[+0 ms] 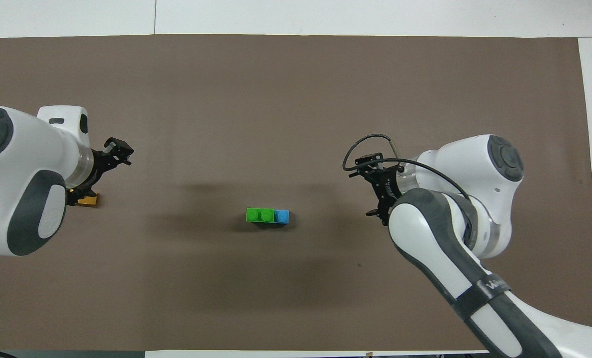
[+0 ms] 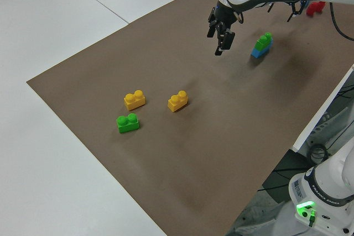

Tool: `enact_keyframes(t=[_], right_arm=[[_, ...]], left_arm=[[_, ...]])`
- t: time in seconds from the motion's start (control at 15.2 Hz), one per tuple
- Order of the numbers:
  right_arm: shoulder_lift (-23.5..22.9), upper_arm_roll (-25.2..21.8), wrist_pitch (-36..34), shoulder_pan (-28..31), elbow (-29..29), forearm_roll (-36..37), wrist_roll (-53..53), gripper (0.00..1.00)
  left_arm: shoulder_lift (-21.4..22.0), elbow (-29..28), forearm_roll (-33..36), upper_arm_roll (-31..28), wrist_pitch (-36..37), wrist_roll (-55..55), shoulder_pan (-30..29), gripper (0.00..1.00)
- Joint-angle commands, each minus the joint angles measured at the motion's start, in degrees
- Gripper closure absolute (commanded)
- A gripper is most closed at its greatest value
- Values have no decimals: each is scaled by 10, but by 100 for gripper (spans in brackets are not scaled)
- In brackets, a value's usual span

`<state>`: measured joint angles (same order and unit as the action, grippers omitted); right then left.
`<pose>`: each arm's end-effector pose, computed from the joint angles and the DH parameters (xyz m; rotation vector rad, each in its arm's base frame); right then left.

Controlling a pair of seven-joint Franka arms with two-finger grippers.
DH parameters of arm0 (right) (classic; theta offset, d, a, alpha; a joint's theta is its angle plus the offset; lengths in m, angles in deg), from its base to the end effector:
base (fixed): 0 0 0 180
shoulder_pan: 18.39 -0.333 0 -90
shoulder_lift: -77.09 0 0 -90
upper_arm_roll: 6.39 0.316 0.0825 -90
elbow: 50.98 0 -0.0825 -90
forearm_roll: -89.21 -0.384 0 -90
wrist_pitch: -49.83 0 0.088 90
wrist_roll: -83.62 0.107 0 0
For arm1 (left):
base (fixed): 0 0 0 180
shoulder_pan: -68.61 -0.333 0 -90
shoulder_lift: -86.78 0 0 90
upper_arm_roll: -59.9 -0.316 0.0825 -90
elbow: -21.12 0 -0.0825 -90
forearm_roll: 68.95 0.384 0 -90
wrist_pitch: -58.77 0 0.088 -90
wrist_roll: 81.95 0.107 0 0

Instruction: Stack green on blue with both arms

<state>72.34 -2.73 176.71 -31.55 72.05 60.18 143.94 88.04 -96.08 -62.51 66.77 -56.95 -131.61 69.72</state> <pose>0.5232 0.1745 0.3661 -2.4159 1.4334 0.3787 0.5403 -0.0694 0.4499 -2.8742 -1.0142 -0.0709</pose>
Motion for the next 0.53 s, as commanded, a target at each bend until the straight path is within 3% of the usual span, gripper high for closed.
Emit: enact_keyframes(t=[0.0, 0.46], right_arm=[[21, 6, -69, 43, -30, 69, -113, 0], [35, 6, -200, 111, -122, 189, -317, 0]], left_arm=[[1, 29, -10, 6, 32, 110, -25, 0], [-1, 101, -29, 5, 115, 404, -60, 0]])
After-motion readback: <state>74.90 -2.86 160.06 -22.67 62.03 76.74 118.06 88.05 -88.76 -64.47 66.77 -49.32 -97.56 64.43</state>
